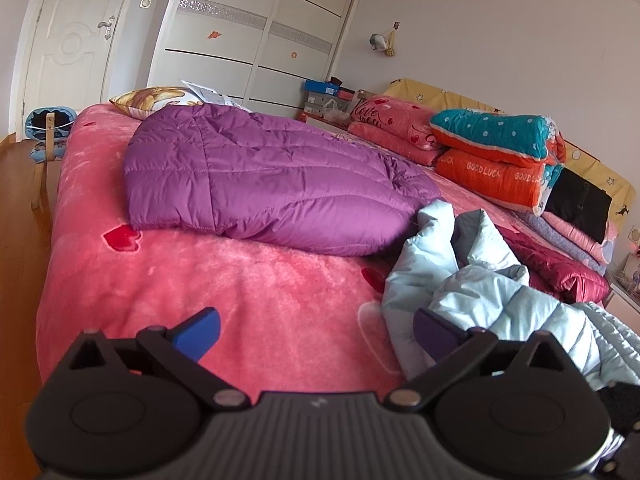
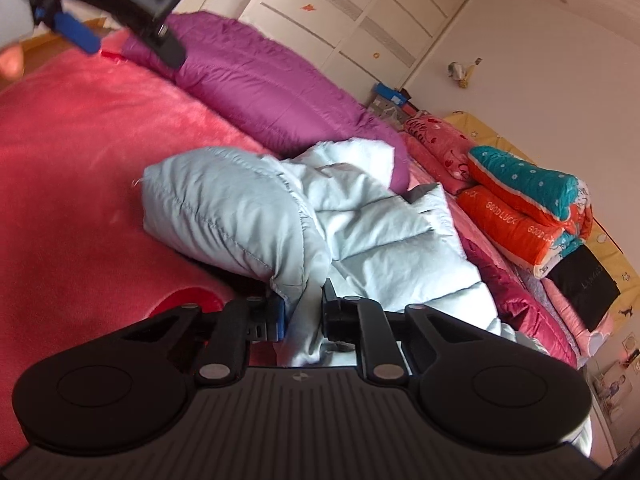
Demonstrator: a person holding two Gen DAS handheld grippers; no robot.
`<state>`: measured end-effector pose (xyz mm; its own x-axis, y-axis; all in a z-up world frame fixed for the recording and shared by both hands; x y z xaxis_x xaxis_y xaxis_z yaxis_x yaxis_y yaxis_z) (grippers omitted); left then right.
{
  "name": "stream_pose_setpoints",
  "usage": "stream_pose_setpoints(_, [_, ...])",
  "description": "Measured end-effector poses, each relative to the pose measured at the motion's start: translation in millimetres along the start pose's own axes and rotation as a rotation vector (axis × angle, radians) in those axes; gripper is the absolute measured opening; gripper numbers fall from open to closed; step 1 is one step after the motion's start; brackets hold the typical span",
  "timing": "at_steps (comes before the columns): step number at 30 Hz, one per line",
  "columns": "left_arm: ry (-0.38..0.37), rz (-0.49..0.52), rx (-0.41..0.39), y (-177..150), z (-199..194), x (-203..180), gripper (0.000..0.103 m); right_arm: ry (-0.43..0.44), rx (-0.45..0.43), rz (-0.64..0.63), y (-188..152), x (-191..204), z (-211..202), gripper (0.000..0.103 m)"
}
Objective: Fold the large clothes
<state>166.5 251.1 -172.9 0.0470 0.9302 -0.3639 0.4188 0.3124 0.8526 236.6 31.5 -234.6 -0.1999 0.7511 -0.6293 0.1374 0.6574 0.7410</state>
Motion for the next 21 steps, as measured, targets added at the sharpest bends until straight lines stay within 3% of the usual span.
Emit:
stream_pose_setpoints(9, [0.015,0.031,0.053,-14,8,-7,0.102,0.008,-0.022,0.323,32,-73,-24,0.014])
stream_pose_setpoints(13, [-0.002,0.072,0.08,-23,9,-19,0.102,0.017,-0.04,0.393,41,-93,-32,0.014])
stream_pose_setpoints(21, [-0.15,0.158,0.111,-42,1,-57,0.102,0.063,0.033,0.445,19,-97,-39,0.014])
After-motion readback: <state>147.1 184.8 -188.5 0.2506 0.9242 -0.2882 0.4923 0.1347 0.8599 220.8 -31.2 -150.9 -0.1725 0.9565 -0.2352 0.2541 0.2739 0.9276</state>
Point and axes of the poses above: each gripper's, at about its wrist camera, not at the fingertips, and z roughly the way its jaws point, x to its left, y to its top, the point moved 4 cm from there along z, roughly the way its jaws point, and after that the axes turned 13 degrees about -y, right-handed, at the moved point
